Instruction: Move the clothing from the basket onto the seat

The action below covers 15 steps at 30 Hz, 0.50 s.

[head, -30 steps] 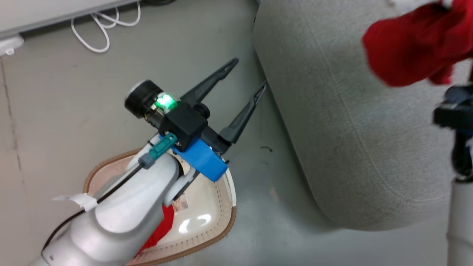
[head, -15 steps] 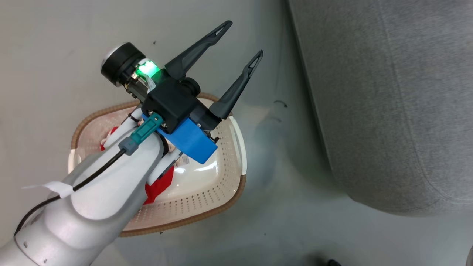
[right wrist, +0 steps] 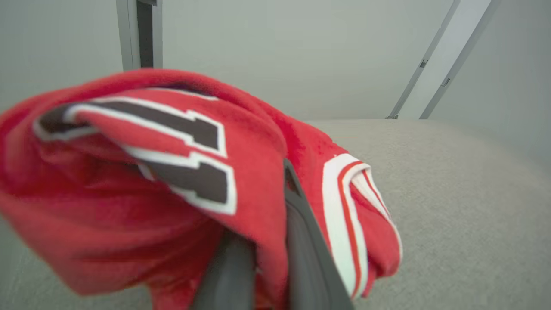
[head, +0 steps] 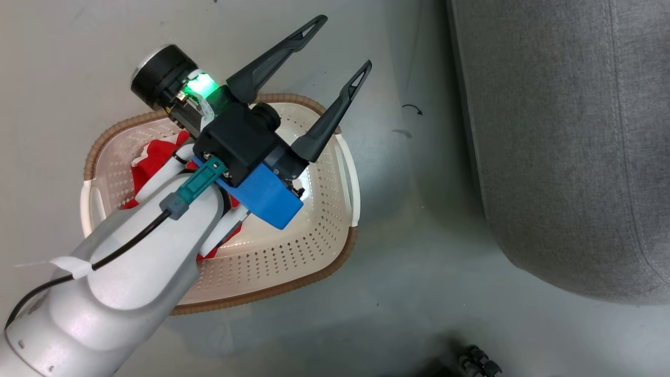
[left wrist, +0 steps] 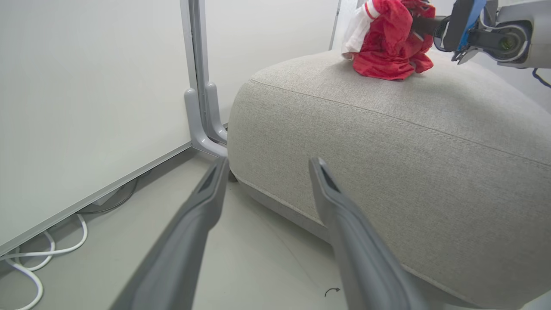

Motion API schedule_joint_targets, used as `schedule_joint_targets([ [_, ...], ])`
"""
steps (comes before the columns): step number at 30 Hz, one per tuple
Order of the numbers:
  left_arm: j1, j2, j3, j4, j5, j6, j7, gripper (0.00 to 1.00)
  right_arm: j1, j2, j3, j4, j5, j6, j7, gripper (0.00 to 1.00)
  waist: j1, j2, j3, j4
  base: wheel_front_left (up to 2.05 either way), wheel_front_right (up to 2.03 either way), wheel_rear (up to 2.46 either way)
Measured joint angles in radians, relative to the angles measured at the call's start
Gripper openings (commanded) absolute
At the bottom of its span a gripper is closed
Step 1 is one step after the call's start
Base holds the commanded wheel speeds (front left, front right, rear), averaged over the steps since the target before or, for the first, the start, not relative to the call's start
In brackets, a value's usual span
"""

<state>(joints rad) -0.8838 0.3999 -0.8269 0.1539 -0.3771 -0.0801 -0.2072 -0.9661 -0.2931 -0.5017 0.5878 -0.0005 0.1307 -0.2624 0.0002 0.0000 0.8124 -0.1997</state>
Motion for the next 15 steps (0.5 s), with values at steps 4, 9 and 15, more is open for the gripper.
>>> schedule_joint_targets([
  [4,-0.001,0.001,-0.005,-0.002,0.0,0.0,0.0,1.0,-0.014,0.001,-0.008,0.089,0.006,0.0,-0.001,0.0,0.0,0.0,0.005,0.004,0.0,0.0,0.0],
  [9,-0.001,-0.003,-0.009,0.006,-0.002,0.0,-0.007,1.0,-0.01,0.002,-0.009,0.105,0.014,0.0,-0.002,1.0,-0.0001,0.0,-0.009,0.011,0.0,0.0,0.0],
  [15,0.006,-0.021,-0.01,0.028,-0.011,0.006,-0.026,1.0,0.09,0.009,-0.004,0.061,-0.003,0.0,-0.002,1.0,-0.0001,0.0,-0.059,0.016,0.0,0.0,0.0],
])
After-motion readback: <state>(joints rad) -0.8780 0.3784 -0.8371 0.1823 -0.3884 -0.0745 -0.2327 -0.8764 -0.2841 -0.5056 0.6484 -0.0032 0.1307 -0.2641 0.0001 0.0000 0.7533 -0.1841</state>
